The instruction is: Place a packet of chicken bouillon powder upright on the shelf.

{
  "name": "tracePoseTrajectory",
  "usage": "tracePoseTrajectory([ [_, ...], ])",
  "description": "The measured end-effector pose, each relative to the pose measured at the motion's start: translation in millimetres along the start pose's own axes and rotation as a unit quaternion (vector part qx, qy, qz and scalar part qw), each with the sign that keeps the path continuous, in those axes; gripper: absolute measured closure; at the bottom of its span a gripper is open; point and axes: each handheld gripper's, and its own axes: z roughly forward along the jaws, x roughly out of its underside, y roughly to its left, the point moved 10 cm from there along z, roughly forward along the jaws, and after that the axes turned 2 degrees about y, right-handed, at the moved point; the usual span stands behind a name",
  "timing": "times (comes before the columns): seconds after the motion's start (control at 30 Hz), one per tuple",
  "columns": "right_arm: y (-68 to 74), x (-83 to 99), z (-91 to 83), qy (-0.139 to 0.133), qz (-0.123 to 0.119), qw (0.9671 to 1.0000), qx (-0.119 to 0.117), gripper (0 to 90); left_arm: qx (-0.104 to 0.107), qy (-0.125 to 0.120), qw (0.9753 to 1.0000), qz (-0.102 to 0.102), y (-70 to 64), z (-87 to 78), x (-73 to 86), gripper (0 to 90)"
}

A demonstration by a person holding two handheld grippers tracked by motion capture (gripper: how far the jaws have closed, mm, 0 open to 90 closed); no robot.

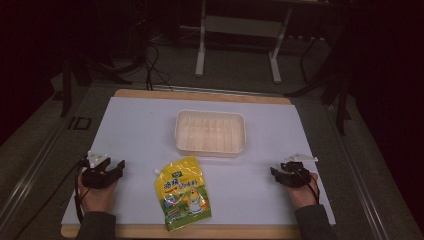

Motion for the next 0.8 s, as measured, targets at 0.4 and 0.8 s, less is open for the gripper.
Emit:
tracePoseTrajectory([
  [0.4,21.4,-5.3,-3.9,0.02,-0.038,0.9985,-0.033,47.5,-0.016,0.011,0.9995,0.023,-2.0,2.6,2.5,36.1],
  [0.8,37.9,-11.8,-4.4,0.047,-0.089,0.9929,-0.063,44.1,-0.022,0.012,0.9993,0.027,-2.3,2.9,2.7,35.1],
])
